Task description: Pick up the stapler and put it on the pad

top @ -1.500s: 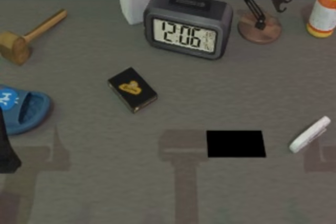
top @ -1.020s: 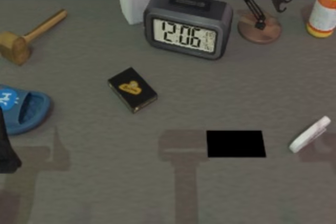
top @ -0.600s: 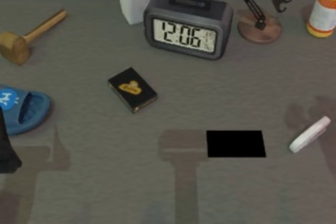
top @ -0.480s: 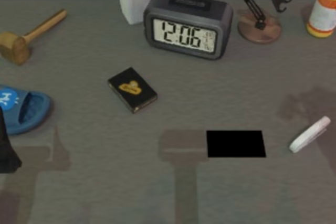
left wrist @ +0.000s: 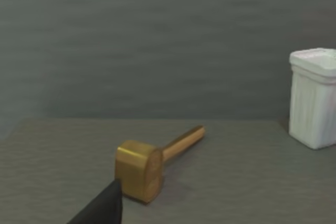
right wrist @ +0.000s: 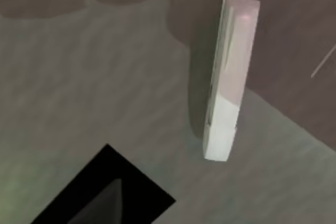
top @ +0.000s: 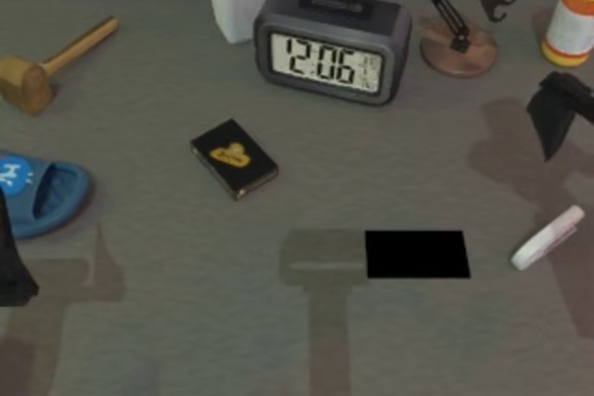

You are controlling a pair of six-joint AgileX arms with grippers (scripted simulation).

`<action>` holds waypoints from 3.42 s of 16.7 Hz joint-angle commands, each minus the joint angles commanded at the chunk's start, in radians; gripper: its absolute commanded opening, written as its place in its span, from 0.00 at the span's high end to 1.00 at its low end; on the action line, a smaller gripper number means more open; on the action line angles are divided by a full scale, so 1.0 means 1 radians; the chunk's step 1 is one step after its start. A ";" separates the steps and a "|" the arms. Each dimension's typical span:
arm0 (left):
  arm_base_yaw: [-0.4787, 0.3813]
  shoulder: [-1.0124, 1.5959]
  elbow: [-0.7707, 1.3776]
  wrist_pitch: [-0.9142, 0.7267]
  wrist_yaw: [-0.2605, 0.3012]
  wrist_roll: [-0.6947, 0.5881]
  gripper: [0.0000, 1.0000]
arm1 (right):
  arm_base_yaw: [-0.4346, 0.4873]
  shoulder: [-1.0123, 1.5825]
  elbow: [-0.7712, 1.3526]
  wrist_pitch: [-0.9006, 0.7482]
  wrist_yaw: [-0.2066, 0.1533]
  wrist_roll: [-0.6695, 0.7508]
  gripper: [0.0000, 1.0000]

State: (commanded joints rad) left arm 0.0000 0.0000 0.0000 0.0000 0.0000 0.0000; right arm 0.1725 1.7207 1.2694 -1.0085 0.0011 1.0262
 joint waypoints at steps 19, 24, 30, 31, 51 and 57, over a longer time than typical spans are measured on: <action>0.000 0.000 0.000 0.000 0.000 0.000 0.00 | 0.017 0.286 -0.073 0.258 -0.001 0.094 0.00; 0.000 0.000 0.000 0.000 0.000 0.000 0.00 | 0.018 0.303 -0.093 0.289 -0.001 0.096 0.00; 0.000 0.000 0.000 0.000 0.000 0.000 0.00 | 0.018 0.303 -0.093 0.289 -0.001 0.096 0.38; 0.000 0.000 0.000 0.000 0.000 0.000 0.00 | 0.018 0.303 -0.093 0.289 -0.001 0.096 0.45; 0.000 0.000 0.000 0.000 0.000 0.000 0.00 | 0.018 0.273 -0.040 0.213 -0.001 0.100 1.00; 0.000 0.000 0.000 0.000 0.000 0.000 0.00 | 0.024 0.163 0.102 -0.057 -0.002 0.094 1.00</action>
State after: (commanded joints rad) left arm 0.0000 0.0000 0.0000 0.0000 0.0000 0.0000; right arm 0.1961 1.8842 1.3714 -1.0659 -0.0010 1.1197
